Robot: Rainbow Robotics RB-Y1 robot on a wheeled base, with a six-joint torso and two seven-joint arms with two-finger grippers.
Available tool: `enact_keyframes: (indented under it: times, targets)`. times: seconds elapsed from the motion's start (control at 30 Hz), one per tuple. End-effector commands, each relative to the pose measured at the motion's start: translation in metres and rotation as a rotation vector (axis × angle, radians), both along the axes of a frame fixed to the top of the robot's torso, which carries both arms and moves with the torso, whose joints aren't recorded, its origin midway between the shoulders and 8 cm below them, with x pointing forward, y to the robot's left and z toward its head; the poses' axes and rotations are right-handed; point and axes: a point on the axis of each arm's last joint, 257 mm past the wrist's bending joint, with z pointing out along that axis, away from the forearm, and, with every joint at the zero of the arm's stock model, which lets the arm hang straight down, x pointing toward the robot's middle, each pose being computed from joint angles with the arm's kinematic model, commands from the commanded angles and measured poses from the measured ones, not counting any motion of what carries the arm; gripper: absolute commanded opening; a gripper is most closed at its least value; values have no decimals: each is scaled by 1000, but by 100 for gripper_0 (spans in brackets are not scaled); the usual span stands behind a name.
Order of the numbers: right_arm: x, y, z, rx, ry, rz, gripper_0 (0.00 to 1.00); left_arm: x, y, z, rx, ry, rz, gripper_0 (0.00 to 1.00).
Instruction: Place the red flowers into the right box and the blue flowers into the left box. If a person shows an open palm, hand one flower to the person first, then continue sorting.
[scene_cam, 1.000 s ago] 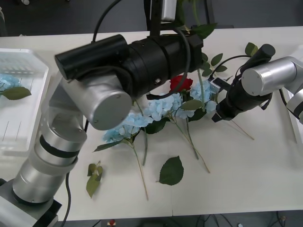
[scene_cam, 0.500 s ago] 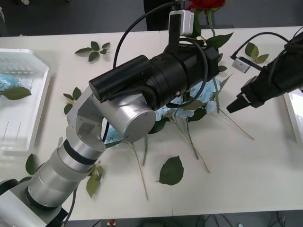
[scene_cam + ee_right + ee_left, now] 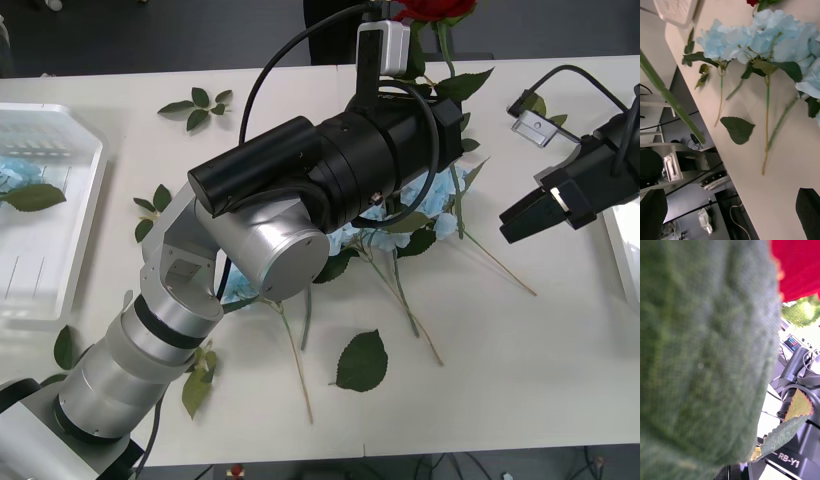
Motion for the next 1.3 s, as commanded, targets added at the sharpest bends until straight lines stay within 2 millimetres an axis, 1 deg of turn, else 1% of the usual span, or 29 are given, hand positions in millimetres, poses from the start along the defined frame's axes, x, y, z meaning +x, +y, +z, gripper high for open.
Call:
enact_keyframes:
  times: [0.03, 0.07, 0.23, 0.27, 0.3, 0.37, 0.43, 0.47, 0.5, 0.53, 0.57, 1.17, 1.2, 1.23, 1.27, 1.3]
  targets:
    - [-3, 36, 20, 115, -5, 58, 100, -11, -10, 15, -44, -15, -20, 0]
    - [-2, 46, 23, 141, -5, 62, 100, -11, -10, 15, -44, -15, -20, 0]
    - [2, 72, 23, 200, -12, 65, 100, -11, -10, 15, -44, -15, -20, 0]
    - [4, 80, 23, 215, -17, 67, 99, -11, -10, 15, -44, -15, -20, 0]
    - [5, 84, 23, 223, -18, 63, 94, -11, -10, 15, -44, -15, -20, 0]
    - [8, 93, 24, 239, -23, 59, 75, -11, -10, 15, -44, -15, -20, 0]
    - [11, 95, 24, 245, -28, 45, 49, -11, -10, 15, -44, -15, -20, 0]
    - [14, 96, 23, 241, -32, 39, 25, -11, -10, 15, -44, -15, -20, 0]
    - [14, 96, 21, 238, -32, 35, 18, -11, -10, 15, -44, -15, -20, 0]
    - [15, 95, 20, 231, -33, 30, 4, -11, -10, 15, -44, -15, -20, 0]
    - [16, 95, 20, 228, -36, 29, 1, -11, -10, 15, -44, -15, -20, 0]
    - [23, 79, 13, 176, -40, -8, 0, -11, -10, 15, -44, -15, -20, 0]
    - [23, 78, 13, 174, -40, -9, 0, -11, -10, 15, -44, -15, -20, 20]
    - [23, 77, 13, 173, -40, -11, 0, -11, -10, 15, -44, -15, -20, 57]
    - [24, 75, 12, 167, -40, -16, 0, -11, -10, 15, -44, -15, -20, 81]
    - [25, 74, 12, 161, -43, -18, 0, -11, -10, 15, -44, -15, -20, 91]
